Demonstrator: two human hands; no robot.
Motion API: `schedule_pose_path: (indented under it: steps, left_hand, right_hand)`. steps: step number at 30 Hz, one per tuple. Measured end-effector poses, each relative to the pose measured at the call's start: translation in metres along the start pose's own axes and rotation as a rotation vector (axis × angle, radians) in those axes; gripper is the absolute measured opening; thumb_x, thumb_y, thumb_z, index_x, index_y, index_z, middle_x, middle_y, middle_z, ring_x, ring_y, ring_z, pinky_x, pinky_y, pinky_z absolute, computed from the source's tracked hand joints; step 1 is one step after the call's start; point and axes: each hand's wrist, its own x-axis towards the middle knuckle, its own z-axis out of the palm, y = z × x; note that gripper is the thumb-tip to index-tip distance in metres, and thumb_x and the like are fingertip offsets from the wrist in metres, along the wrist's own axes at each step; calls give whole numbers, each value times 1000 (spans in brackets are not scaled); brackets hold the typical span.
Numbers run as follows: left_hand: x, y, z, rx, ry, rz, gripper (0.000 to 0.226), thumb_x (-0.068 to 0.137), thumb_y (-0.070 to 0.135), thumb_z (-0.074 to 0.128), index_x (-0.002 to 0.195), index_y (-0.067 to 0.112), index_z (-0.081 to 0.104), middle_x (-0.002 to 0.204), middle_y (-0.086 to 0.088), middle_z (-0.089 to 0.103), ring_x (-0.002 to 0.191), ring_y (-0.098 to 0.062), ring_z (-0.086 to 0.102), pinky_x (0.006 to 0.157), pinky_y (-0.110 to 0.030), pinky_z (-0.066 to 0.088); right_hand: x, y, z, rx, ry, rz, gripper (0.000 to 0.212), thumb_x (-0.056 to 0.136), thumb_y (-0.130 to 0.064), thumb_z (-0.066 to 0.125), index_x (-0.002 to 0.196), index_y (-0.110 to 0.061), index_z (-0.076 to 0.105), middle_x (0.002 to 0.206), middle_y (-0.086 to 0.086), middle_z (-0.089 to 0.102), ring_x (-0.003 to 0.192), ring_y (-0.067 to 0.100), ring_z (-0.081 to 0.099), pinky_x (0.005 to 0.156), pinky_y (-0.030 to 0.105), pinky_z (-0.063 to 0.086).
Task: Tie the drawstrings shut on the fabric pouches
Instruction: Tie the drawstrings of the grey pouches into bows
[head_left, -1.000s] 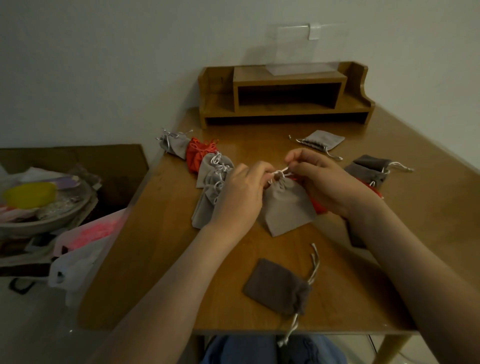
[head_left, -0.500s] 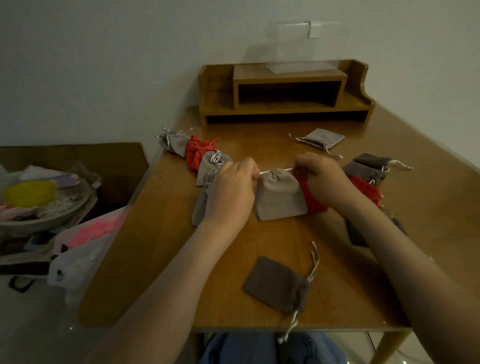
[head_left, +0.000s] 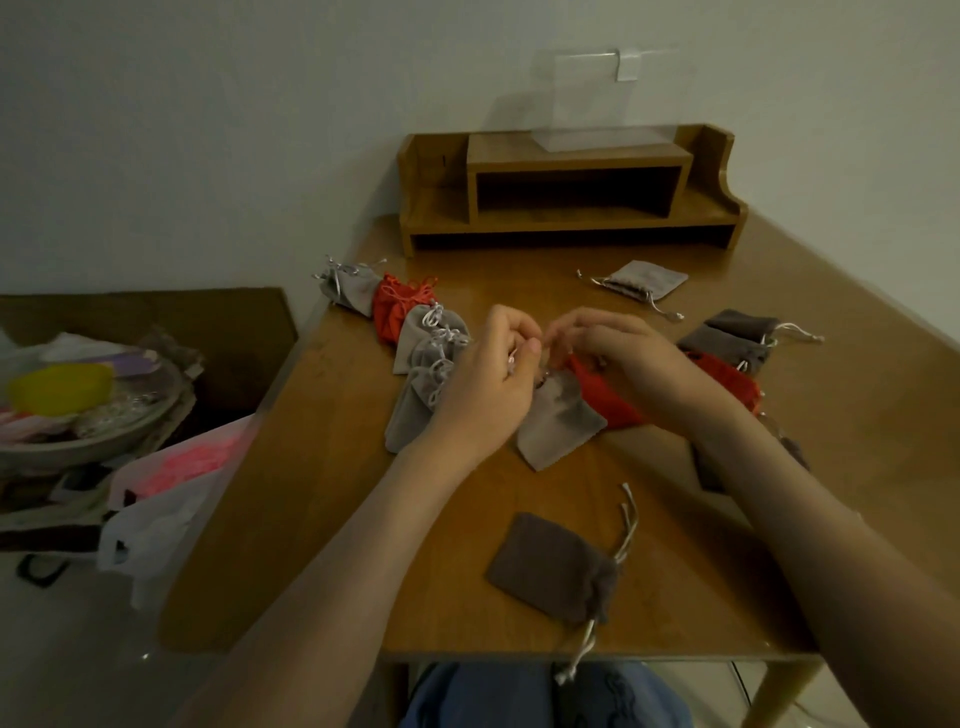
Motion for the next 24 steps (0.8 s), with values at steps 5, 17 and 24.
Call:
schedule_pose_path:
  steps: [5, 17, 24]
  left_hand:
    - [1, 0, 0, -9, 117, 69, 9, 99, 19, 49, 96, 15, 57, 75, 12, 57, 66, 0, 56, 58, -17, 42]
    - [3, -3, -5, 47, 231, 90, 19, 97, 17, 52, 115, 19, 56, 75, -4, 62, 65, -9, 56, 56, -22, 44]
    - [3, -6, 1, 131, 69, 41, 24, 100, 25, 46, 95, 9, 62, 82, 9, 45, 73, 1, 46, 64, -8, 35]
  right_hand:
    - [-1, -5, 6, -99, -49, -33, 7, 90, -13, 56, 93, -16, 62, 81, -8, 63, 68, -6, 60, 62, 10, 46]
    - [-1, -4, 8, -24, -25, -9, 8, 94, -13, 54, 89, -12, 60, 78, 6, 55, 64, 11, 53, 58, 18, 47]
    - [4, 0, 10, 188, 134, -74, 16, 87, -23, 59, 91, -7, 60, 78, 16, 48, 57, 19, 44, 52, 23, 41]
